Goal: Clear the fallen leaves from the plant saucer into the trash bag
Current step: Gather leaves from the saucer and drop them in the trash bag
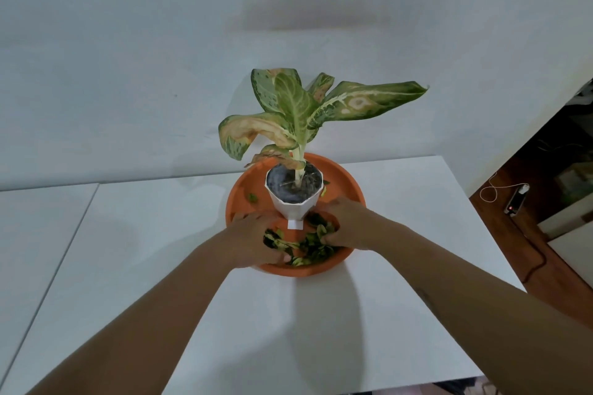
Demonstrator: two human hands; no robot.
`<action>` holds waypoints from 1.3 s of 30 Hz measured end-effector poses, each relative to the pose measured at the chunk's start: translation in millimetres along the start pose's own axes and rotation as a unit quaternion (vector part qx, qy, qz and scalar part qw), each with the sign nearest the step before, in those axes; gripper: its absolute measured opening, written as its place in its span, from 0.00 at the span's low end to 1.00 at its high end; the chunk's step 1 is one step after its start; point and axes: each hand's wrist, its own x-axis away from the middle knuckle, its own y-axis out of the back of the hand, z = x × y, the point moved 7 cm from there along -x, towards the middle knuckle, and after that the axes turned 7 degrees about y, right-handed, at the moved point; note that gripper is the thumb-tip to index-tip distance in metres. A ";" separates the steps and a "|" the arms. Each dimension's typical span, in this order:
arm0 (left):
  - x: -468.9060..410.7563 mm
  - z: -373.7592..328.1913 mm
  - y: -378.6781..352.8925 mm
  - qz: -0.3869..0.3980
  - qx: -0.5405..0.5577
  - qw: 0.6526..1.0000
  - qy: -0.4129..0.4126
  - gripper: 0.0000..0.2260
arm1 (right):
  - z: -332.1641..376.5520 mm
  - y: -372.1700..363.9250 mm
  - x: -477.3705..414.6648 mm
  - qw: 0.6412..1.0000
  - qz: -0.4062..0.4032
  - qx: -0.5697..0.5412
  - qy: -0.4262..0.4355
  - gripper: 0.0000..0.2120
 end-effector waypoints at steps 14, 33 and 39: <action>5.3 -17.6 1.0 -0.002 0.048 0.998 -0.045 0.29 | 26.2 -23.4 -1.4 0.999 0.035 -0.010 0.024 0.30; -6.5 -11.2 -4.1 -0.085 0.135 0.986 -0.053 0.07 | 24.2 -33.3 3.7 0.992 -0.070 -0.093 -0.039 0.14; -4.2 5.8 13.2 -0.105 0.283 0.953 -0.004 0.07 | 9.5 -8.6 14.3 0.951 -0.169 -0.230 -0.118 0.05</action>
